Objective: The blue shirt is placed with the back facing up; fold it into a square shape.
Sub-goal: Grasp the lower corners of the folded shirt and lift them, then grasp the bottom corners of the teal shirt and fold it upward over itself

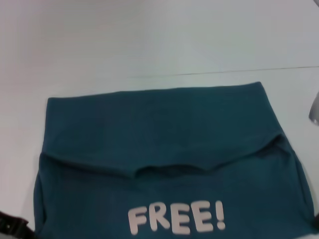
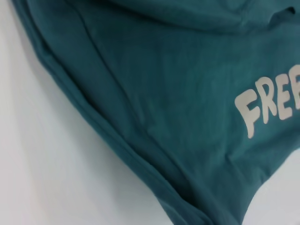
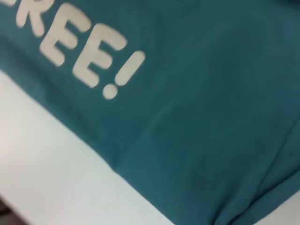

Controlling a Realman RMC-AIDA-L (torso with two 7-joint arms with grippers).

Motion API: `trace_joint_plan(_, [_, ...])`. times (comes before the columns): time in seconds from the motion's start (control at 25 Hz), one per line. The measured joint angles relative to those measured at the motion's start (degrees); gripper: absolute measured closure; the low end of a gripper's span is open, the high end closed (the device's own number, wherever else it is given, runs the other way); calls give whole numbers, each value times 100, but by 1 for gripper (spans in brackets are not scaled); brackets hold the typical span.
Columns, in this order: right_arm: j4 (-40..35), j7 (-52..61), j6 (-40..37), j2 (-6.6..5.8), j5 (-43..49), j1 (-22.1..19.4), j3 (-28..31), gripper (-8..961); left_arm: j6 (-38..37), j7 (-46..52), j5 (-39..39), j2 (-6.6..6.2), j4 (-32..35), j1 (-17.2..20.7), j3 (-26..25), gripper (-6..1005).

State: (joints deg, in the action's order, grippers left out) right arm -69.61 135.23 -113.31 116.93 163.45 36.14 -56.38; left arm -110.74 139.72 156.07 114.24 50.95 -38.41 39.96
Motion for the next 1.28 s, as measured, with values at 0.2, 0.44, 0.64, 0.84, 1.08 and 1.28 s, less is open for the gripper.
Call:
trace_joint_plan(0.2, [-45, -37, -92, 67, 268, -137, -679, 875, -386, -18, 185, 10, 6, 53, -16, 899])
trace_joint_plan(0.44, [197, -64, -118, 121, 228, -170, -1053, 874, -614, 29, 358, 70, 5, 189, -14, 897])
trace_joint_plan(0.64, [232, -73, -153, 169, 227, -209, -1085, 874, -685, 32, 386, 101, -23, 244, -15, 895])
trace_joint_plan(0.84, [184, -72, -160, 195, 181, -277, -1090, 874, -739, 24, 386, 135, -17, 277, -11, 892])
trace_joint_plan(1.08, [171, -97, -125, 188, -62, -284, -1069, 873, -698, -15, 276, 136, -17, 282, -41, 890])
trace_joint_plan(1.28, [239, -658, -65, 43, -371, -263, -302, 875, -645, -267, 29, 90, -20, 251, -582, 888])
